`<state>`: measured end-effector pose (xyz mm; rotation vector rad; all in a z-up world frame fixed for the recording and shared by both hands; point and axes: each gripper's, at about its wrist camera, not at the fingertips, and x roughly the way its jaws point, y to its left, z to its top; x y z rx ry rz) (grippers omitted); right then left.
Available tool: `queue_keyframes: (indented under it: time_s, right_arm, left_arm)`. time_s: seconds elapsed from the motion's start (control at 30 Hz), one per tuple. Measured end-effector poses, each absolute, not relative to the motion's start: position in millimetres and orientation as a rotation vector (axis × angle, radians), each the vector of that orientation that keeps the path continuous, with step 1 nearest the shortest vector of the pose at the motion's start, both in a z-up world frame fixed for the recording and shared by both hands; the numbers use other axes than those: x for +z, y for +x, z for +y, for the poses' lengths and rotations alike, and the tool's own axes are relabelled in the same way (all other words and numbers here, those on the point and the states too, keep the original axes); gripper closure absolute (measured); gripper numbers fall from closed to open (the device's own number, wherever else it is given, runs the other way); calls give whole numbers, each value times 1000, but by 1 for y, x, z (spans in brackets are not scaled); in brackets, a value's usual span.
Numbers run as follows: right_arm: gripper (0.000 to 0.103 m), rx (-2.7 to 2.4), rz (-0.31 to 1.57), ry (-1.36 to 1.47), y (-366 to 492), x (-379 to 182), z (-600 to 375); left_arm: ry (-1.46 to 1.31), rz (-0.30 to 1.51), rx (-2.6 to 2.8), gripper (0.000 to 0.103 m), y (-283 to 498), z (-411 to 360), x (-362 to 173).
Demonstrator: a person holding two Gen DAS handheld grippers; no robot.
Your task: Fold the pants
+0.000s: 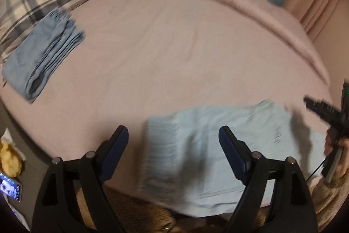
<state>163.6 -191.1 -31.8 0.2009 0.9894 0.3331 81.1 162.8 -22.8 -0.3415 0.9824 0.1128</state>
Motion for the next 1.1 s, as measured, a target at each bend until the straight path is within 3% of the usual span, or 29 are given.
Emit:
queue_keyframes:
  time_s: [0.17,0.23,0.33,0.37,0.4,0.67,0.77,0.8,0.93,1.1]
  right_arm:
    - [41,64,942,303,142,-30,-313]
    - [41,-39,935,332,134,-35,-354]
    - [41,-186,937,388,119,-46,-414]
    - [41,-222,936,420,114,-51,-437]
    - [41,-241,937,441,111,-55,-449]
    - [42,-254,939,563,114,-84,-505]
    - [66,-264,949,533,120,-87,-505]
    - [86,-251,943,535,121,-87,-504]
    - [97,-264,862,537,115,-70,-509]
    - [98,-292,852,566,123,-80,-511]
  left_arm:
    - [-393,972,-100,20,122,112,-24]
    - [-414,994,-182,30,143,86,-34]
    - [-444,1053,-290,62,178,47,-54]
    - [-434,1070,-314,82,187,36,-60]
    - [-418,1083,-336,86,195,24,-65]
    - [-409,1144,-321,87,220,-7,-104]
    - [-390,1135,-312,87,216,-10,-103]
    - [-391,1136,-308,87,214,-11,-104]
    - [-391,1132,-296,87,212,-14,-106]
    - [-390,1131,-288,86,215,-20,-107]
